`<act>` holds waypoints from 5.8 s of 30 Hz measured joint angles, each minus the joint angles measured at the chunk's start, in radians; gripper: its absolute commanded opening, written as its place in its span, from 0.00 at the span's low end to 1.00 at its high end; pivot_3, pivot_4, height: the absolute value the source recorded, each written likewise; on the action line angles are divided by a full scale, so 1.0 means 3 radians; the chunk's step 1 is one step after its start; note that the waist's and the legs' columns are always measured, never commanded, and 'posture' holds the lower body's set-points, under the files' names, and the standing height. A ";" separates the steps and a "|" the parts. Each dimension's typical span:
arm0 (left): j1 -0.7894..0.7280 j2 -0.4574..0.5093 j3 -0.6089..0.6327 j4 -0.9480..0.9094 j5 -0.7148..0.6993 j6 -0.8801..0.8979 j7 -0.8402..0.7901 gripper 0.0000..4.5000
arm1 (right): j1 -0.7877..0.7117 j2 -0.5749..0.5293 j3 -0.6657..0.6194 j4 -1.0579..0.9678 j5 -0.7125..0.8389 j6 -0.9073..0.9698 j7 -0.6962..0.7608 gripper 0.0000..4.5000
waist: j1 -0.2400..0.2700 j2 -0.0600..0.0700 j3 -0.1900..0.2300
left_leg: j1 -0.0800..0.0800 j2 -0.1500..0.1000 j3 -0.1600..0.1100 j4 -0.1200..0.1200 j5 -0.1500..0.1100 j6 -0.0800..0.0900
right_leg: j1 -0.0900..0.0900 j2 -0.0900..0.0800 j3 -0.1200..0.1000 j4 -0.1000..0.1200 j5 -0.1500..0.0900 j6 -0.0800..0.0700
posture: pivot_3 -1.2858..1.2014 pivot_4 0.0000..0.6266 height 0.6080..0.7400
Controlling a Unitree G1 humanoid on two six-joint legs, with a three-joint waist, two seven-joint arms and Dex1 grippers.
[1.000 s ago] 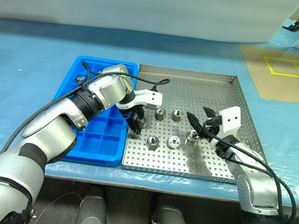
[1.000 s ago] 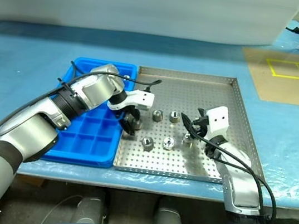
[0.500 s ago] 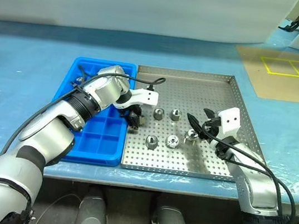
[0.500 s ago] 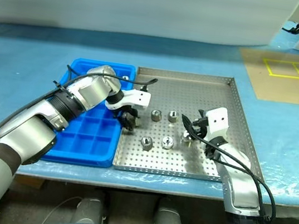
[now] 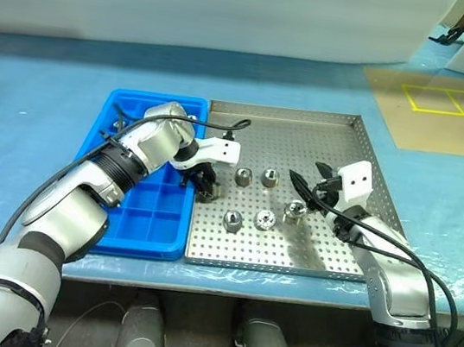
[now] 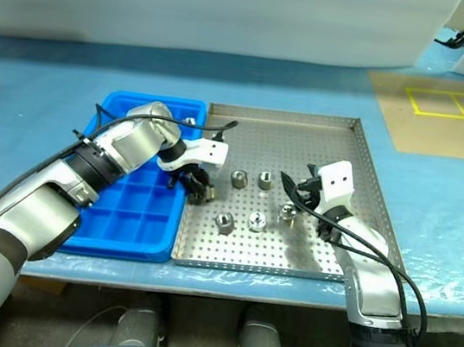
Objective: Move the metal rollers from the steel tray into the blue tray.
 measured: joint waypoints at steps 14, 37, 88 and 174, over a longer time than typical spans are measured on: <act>0.0207 0.0246 0.0896 -0.0275 -0.0783 -0.0288 0.0006 0.30 | -0.0334 -0.0030 0.0003 0.0079 0.0105 0.0012 0.0300 0.72 | -0.0008 0.0002 0.0004 | -0.0016 0.0001 0.0005 -0.0013 0.0001 -0.0001 | -0.0018 0.0001 -0.0001 -0.0008 0.0004 -0.0008 | 0.43 0.24 1.00; 0.2737 0.1219 0.3122 -0.2551 -0.1881 0.0897 0.1282 0.30 | -0.1915 0.0378 0.1007 0.1466 0.0214 -0.0447 0.1997 0.72 | 0.0278 0.0002 0.0013 | -0.0046 0.0014 -0.0008 -0.0015 0.0008 -0.0014 | -0.0053 -0.0001 -0.0033 0.0023 -0.0012 -0.0034 | 0.61 0.24 1.00; 0.2543 0.0076 0.2747 -0.1922 -0.1861 0.0459 0.3284 0.74 | -0.1855 0.0436 0.1097 0.1894 -0.0162 -0.0680 0.1998 0.72 | 0.0482 -0.0006 0.0011 | -0.0033 0.0018 -0.0028 -0.0009 0.0019 -0.0023 | -0.0034 -0.0001 -0.0049 0.0041 -0.0013 -0.0035 | 0.60 0.24 1.00; 0.0094 -0.0880 0.0954 0.1587 -0.0397 -0.1483 0.1017 0.38 | -0.0014 -0.0548 -0.0282 -0.0338 0.0243 0.0435 0.0312 0.72 | -0.0040 -0.0003 0.0009 | -0.0032 0.0001 -0.0003 0.0040 0.0001 0.0026 | -0.0012 -0.0003 -0.0001 0.0009 0.0008 0.0003 | 0.34 0.24 1.00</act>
